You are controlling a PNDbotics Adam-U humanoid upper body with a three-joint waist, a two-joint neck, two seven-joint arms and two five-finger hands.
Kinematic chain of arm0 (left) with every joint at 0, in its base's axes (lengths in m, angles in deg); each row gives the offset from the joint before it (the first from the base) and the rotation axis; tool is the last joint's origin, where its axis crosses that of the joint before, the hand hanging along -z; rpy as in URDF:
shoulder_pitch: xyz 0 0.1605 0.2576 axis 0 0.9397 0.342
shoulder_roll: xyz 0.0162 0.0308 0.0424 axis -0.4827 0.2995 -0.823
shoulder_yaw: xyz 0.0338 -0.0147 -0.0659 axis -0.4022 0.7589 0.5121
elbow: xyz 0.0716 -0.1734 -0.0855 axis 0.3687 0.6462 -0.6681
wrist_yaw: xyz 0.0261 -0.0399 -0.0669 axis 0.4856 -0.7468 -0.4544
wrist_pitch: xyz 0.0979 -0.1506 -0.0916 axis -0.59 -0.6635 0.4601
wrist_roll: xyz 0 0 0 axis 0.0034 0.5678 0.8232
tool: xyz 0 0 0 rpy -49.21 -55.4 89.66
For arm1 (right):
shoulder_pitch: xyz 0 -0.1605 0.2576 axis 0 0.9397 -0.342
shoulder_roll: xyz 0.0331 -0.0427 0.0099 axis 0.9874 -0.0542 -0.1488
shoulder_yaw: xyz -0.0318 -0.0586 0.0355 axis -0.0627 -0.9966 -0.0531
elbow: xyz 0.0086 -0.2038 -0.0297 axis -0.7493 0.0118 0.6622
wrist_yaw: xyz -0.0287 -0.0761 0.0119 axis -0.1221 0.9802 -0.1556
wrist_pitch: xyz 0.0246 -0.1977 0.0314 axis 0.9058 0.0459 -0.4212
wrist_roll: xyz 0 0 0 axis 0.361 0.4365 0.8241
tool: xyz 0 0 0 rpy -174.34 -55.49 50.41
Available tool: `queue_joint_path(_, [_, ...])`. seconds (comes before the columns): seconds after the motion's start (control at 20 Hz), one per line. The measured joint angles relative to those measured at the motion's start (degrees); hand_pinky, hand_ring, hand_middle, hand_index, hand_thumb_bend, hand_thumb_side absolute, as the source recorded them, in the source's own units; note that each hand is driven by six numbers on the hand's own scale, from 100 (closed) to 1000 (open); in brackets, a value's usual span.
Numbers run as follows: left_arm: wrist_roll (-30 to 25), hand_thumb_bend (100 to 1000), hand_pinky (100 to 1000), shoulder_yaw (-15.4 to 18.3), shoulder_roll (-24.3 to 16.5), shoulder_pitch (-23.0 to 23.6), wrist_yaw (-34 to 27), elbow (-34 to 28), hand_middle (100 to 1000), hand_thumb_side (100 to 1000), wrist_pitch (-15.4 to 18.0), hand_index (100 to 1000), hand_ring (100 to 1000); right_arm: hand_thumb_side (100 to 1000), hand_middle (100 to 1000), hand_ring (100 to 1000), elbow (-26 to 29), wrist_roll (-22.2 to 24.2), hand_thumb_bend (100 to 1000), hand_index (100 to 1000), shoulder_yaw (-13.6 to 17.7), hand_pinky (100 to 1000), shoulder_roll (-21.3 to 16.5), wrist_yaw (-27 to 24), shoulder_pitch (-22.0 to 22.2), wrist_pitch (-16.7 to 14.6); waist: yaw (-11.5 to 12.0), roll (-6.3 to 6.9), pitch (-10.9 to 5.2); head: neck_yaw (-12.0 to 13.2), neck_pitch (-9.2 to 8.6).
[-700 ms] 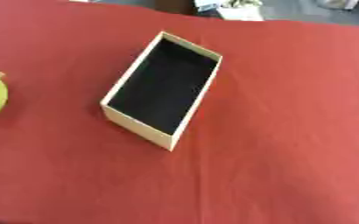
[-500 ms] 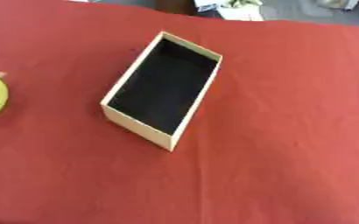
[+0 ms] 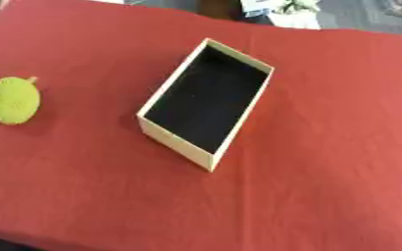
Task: Pick up objects on the table and place them in the box.
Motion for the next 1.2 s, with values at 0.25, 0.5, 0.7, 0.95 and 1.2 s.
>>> queue_joint_path(0.25, [-0.34, 222, 619, -0.01, -0.84, 0.77, 0.82, 0.0, 774, 717, -0.24, 817, 811, 861, 863, 871, 0.0, 0.03, 100, 867, 0.0, 823, -0.02, 0.0, 0.0, 0.03, 0.0, 0.0, 0.0, -0.63, -0.21])
queue_joint_path(0.5, [-1.14, 226, 624, -0.14, -2.46, 1.99, 2.4, 0.0, 770, 712, -0.74, 822, 808, 861, 863, 871, 0.0, 0.1, 100, 867, -0.03, 823, -0.07, 0.0, 0.0, 0.1, -0.03, 0.01, 0.01, -1.53, -0.21])
queue_joint_path(0.7, [-1.77, 235, 629, -0.35, -4.27, 2.94, 4.25, 0.0, 766, 701, -2.1, 828, 805, 862, 863, 871, 0.0, 0.12, 100, 866, -0.13, 823, -0.15, 0.0, 0.0, 0.12, -0.07, 0.01, 0.09, -1.76, -0.21])
queue_joint_path(0.95, [-3.31, 237, 647, -0.58, -6.56, 4.37, 6.43, 0.0, 774, 680, -4.44, 856, 809, 862, 863, 871, 0.0, 0.2, 100, 866, -0.31, 823, -0.47, 0.0, -0.01, 0.19, -0.1, 0.03, 0.2, -1.75, -0.2])
queue_joint_path(1.2, [-13.34, 257, 732, -1.12, -9.54, 7.22, 10.49, 0.0, 812, 571, -11.28, 888, 847, 862, 863, 871, 0.0, 0.21, 100, 866, -0.31, 823, -0.68, 0.01, 0.01, 0.2, -0.07, 0.17, 0.26, -1.69, -0.15])
